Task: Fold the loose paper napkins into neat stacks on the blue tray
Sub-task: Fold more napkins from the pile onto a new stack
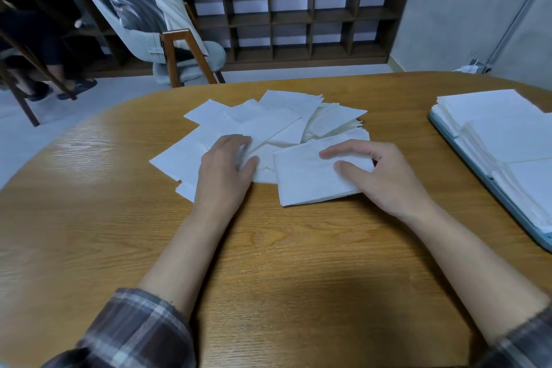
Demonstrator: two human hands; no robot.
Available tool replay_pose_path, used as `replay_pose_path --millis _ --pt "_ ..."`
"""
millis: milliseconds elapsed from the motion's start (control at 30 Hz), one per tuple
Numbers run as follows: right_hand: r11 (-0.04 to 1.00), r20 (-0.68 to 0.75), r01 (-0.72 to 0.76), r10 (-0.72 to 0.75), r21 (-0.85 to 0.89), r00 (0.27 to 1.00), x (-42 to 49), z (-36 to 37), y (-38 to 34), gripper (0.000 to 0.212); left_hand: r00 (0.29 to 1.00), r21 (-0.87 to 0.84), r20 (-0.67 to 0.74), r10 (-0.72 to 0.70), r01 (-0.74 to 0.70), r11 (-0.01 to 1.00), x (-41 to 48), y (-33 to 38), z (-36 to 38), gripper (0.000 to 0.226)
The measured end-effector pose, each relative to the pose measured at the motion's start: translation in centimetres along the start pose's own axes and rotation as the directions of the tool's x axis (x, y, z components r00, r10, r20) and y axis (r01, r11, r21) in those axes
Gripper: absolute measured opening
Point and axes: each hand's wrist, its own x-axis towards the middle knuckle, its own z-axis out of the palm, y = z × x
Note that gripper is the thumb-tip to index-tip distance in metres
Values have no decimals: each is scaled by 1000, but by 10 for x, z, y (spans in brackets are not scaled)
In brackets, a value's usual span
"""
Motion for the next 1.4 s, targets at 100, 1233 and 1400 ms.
replay_pose_path --millis 100,1233,1400 --pt "1000 -5 1 -1 -2 1000 1 2 -1 29 999 13 -18 31 -31 999 1 2 3 35" --pt "933 74 -163 147 321 986 1 19 1 12 978 -608 204 -44 161 777 -19 46 -12 14" --pt "932 58 -124 111 341 992 1 19 -2 40 949 -635 295 -110 281 719 -22 47 -10 9"
